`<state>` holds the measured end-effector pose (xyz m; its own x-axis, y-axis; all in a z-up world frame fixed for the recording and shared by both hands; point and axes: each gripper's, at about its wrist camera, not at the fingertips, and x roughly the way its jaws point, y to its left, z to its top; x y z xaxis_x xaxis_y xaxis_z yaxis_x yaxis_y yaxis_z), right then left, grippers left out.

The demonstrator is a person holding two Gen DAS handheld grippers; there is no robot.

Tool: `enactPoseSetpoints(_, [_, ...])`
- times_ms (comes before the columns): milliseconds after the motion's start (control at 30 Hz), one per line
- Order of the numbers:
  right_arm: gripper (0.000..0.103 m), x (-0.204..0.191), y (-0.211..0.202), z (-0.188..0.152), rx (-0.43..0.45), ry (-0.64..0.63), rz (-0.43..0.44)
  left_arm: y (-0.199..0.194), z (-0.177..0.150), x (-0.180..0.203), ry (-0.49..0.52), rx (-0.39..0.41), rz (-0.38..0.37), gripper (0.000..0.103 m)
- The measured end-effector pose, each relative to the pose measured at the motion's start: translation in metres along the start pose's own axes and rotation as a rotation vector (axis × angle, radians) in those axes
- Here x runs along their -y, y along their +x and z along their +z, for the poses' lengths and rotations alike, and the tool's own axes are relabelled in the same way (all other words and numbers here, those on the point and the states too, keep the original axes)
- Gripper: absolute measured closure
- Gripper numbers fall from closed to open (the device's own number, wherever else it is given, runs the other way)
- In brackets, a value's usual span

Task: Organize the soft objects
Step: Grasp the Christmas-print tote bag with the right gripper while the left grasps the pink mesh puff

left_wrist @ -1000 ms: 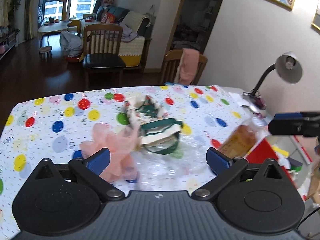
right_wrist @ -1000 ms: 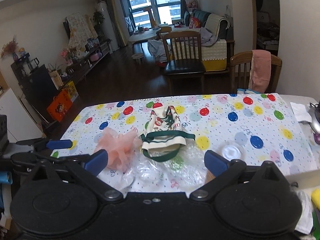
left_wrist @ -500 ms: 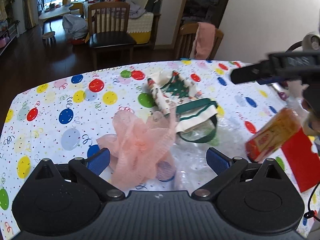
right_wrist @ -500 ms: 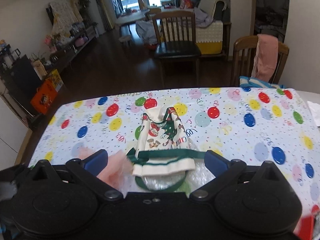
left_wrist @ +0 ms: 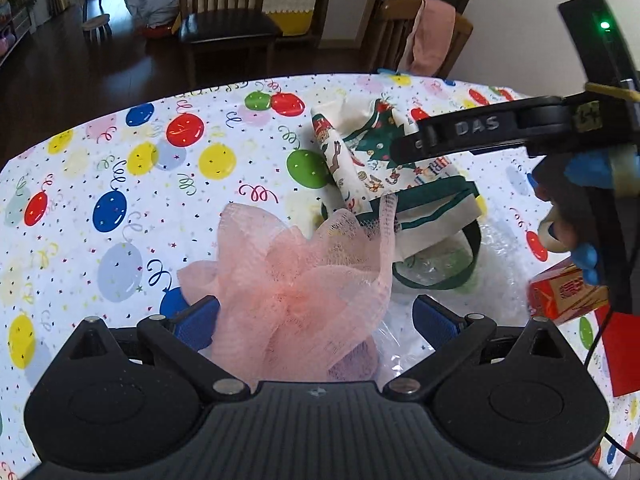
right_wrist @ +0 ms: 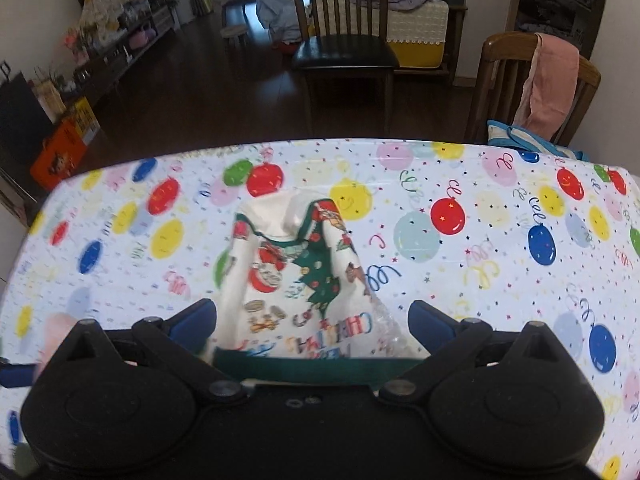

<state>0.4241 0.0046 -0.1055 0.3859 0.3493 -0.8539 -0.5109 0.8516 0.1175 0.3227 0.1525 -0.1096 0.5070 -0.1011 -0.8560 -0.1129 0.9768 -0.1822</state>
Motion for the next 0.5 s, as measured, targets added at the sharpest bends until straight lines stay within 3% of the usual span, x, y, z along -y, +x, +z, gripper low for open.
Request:
enactPoseSetpoints(267, [0.022, 0.009, 0.031, 0.003, -0.026, 0.004, -0.009, 0.022, 0.007, -0.001, 0.019, -0.052, 0.027, 0.006])
enactPoseSetpoints(433, [0.047, 0.010, 0.034, 0.002, -0.028, -0.012, -0.016, 0.028, 0.007, -0.005, 0.007, -0.068, 0.022, 0.033])
enactPoseSetpoints(500, [0.049, 0.010, 0.033, 0.001, -0.023, -0.008, -0.021, 0.030, 0.007, -0.004, 0.012, -0.073, 0.019, 0.037])
